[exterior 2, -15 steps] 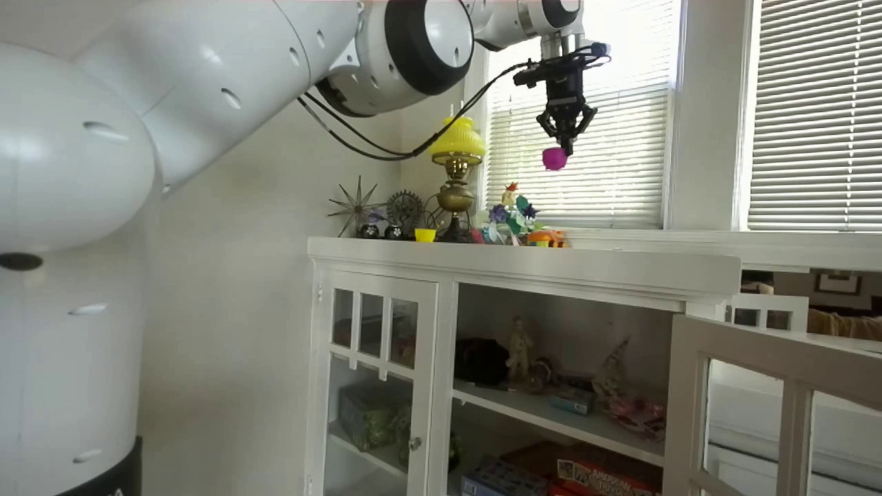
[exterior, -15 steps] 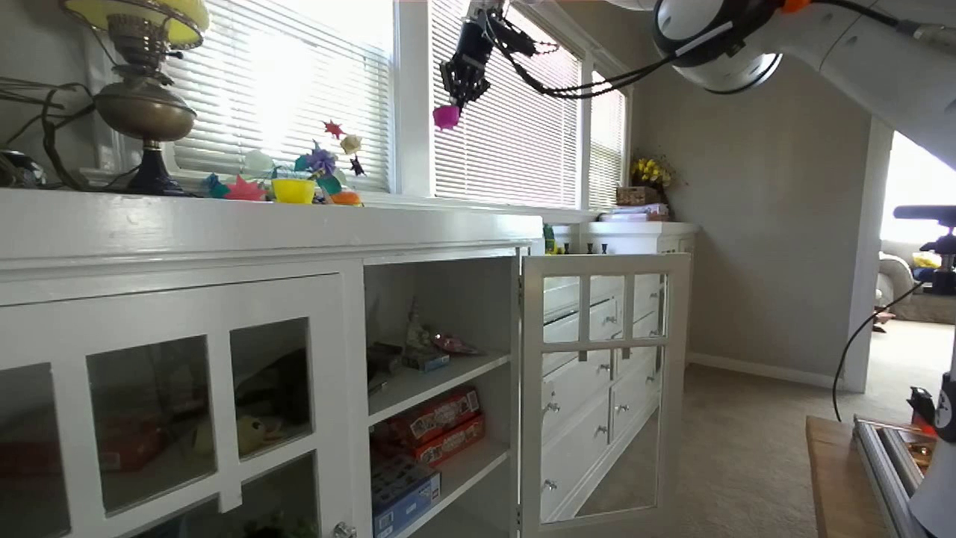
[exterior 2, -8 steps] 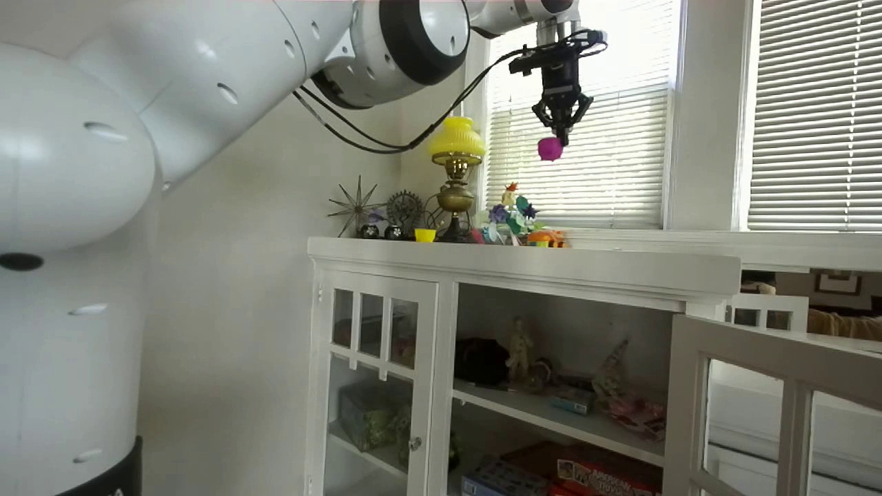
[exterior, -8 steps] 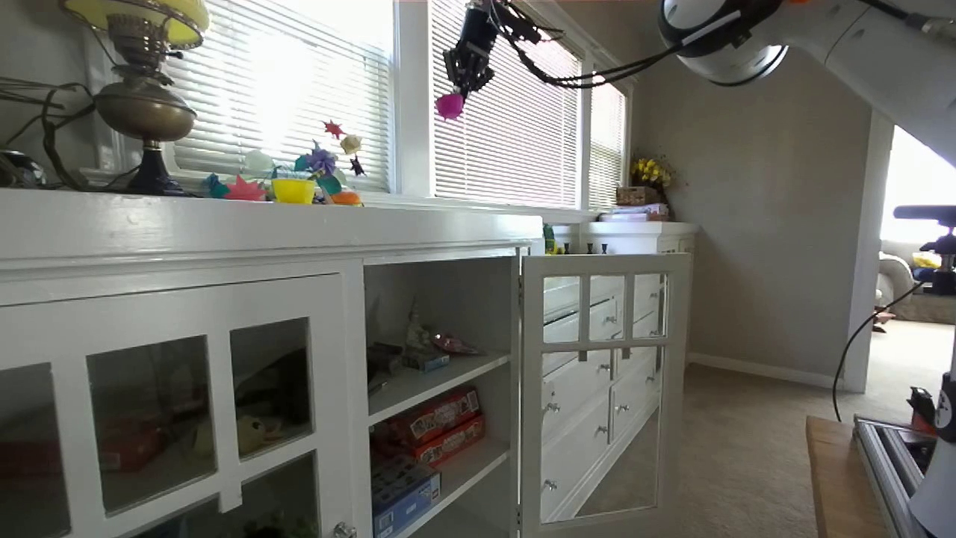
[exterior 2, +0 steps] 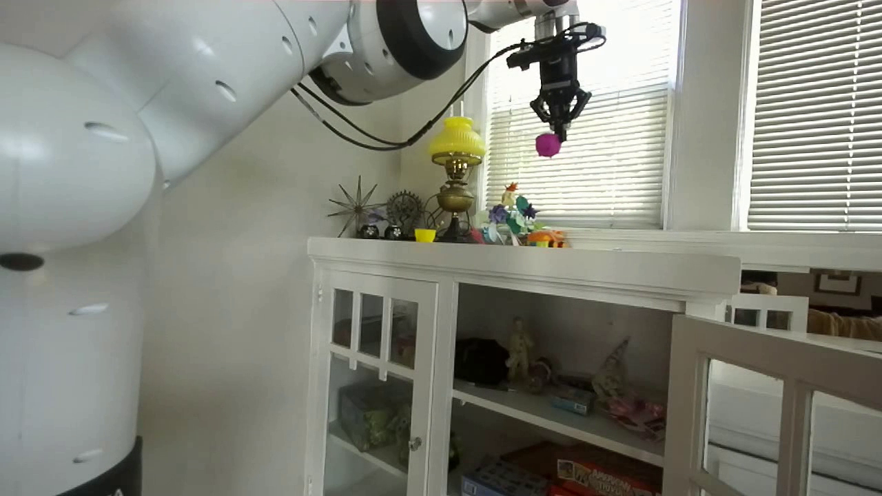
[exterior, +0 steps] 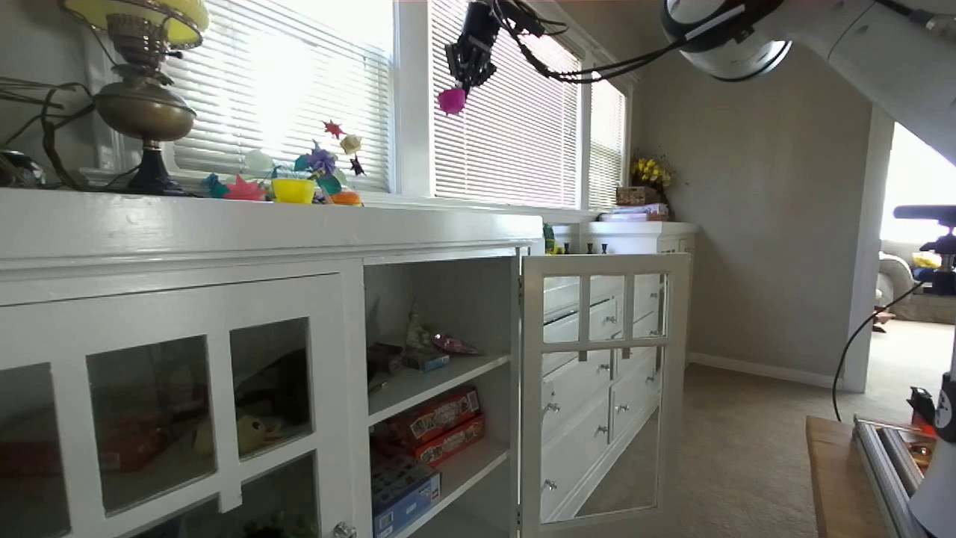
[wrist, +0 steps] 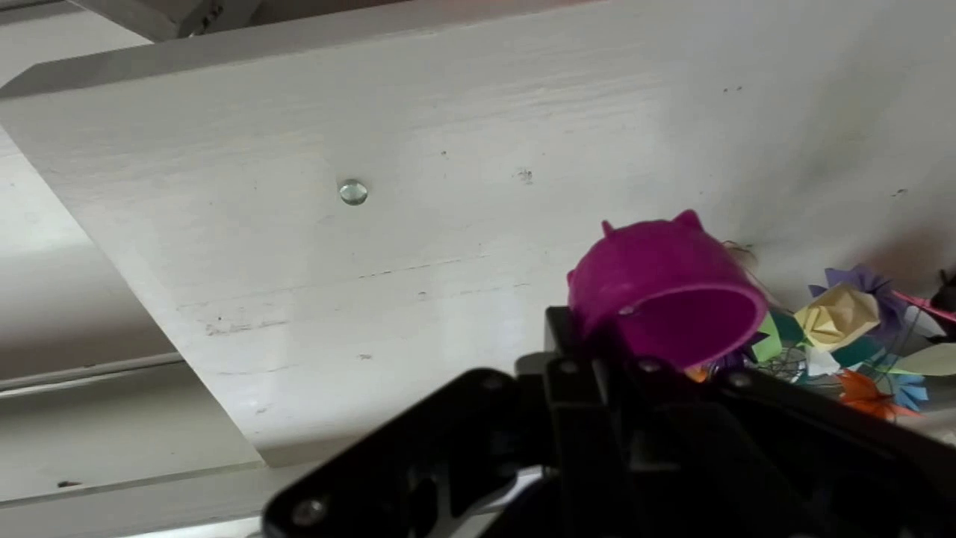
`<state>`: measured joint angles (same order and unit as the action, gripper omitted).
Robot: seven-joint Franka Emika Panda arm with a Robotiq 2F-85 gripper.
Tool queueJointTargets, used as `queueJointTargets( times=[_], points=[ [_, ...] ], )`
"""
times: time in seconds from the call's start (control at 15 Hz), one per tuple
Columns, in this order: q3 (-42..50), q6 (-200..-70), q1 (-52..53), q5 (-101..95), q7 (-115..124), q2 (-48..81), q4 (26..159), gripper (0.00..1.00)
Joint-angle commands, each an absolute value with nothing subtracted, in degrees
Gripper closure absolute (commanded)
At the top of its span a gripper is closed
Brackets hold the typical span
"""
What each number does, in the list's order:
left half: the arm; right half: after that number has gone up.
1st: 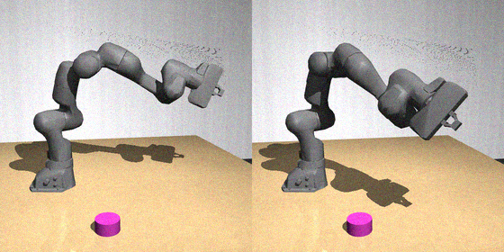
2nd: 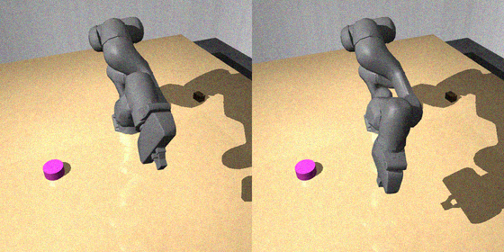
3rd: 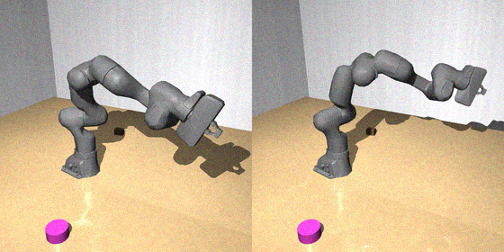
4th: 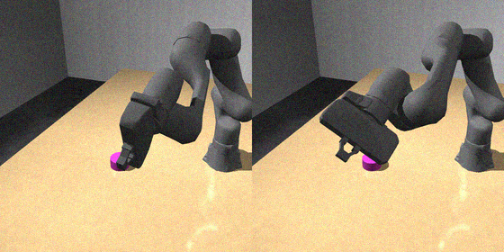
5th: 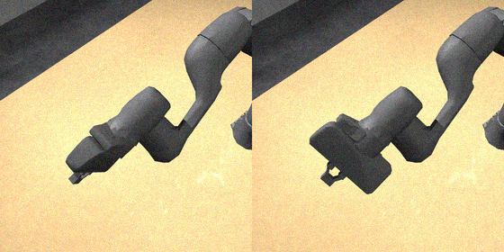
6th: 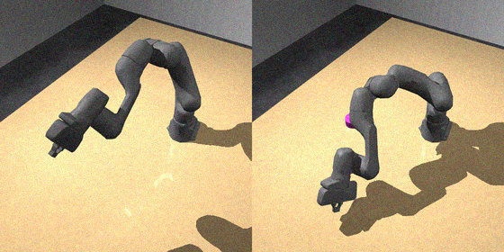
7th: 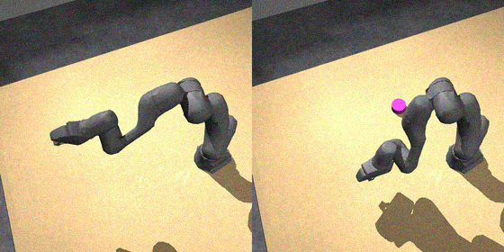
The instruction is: Move the pink bowl to the right
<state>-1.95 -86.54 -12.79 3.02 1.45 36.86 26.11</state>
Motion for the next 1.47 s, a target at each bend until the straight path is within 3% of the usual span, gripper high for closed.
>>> queueJointTargets(
  times=[0.0,0.2,0.27,1.4],
  points=[
    [-0.8,-85.7,-12.3,3.7,1.4,37.8,24.4,0.94],
    [-0.8,-85.7,-12.3,3.7,1.4,37.9,24.3,0.94],
    [-0.8,-85.7,-12.3,3.7,1.4,37.9,24.3,0.98],
    [-0.7,-84.1,-9.1,3.2,0.6,37.1,25.1,0.98]
  ],
)
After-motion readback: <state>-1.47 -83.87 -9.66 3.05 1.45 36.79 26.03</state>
